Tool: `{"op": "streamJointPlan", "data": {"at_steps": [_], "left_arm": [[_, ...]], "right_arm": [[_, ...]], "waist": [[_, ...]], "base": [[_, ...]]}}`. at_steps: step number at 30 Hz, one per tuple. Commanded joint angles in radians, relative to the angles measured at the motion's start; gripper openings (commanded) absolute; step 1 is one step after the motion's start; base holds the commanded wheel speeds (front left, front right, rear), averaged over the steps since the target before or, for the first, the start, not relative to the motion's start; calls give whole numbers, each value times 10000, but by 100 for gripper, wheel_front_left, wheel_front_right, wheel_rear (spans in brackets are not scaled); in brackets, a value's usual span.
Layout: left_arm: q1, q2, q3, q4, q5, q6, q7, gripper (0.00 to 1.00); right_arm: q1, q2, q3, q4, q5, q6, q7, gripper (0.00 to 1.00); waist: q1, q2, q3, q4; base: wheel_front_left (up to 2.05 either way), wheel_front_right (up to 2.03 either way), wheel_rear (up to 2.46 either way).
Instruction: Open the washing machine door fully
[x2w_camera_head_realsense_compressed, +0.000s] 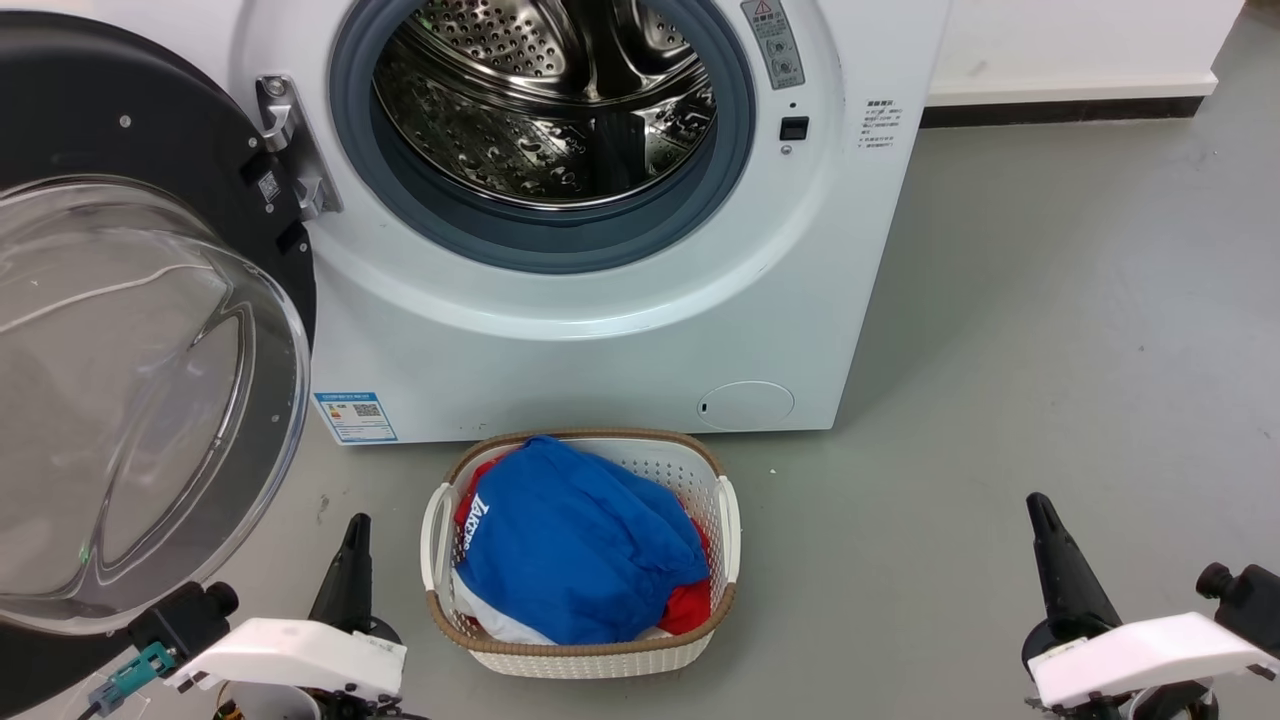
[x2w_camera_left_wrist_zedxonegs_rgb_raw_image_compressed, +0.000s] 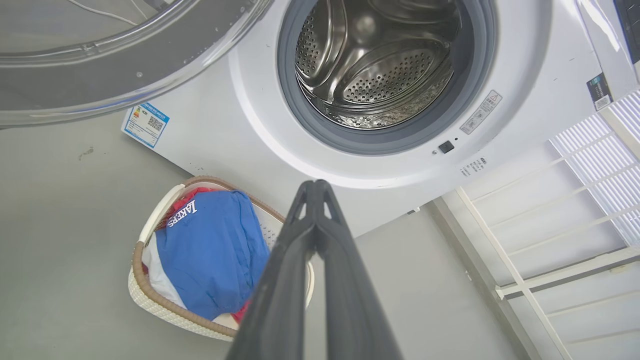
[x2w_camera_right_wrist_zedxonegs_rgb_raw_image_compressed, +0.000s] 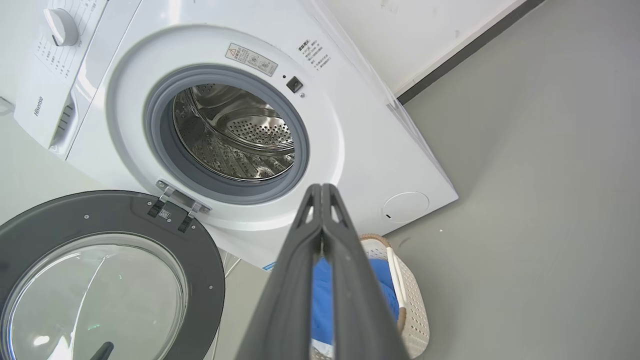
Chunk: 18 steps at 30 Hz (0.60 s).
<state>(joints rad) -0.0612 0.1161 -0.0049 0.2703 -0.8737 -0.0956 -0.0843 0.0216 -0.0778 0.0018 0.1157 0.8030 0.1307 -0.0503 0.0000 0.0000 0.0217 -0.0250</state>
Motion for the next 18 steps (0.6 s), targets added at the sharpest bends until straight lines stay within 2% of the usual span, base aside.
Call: {"op": "streamJointPlan", "data": {"at_steps": [1,18], "left_arm": [[-241,0,68,-138,-211,-23,42,0],[-336,-166,371,-178,-2096,-118,560,0]], "right_arm": [[-224,-74,-29,-58,274,1,74,0],[-539,-110,-160,281,2469,1,345,0]], "waist": [[0,0,-1,2],[0,0,-37,51]], "base": [[0,0,0],[0,0,0]]}}
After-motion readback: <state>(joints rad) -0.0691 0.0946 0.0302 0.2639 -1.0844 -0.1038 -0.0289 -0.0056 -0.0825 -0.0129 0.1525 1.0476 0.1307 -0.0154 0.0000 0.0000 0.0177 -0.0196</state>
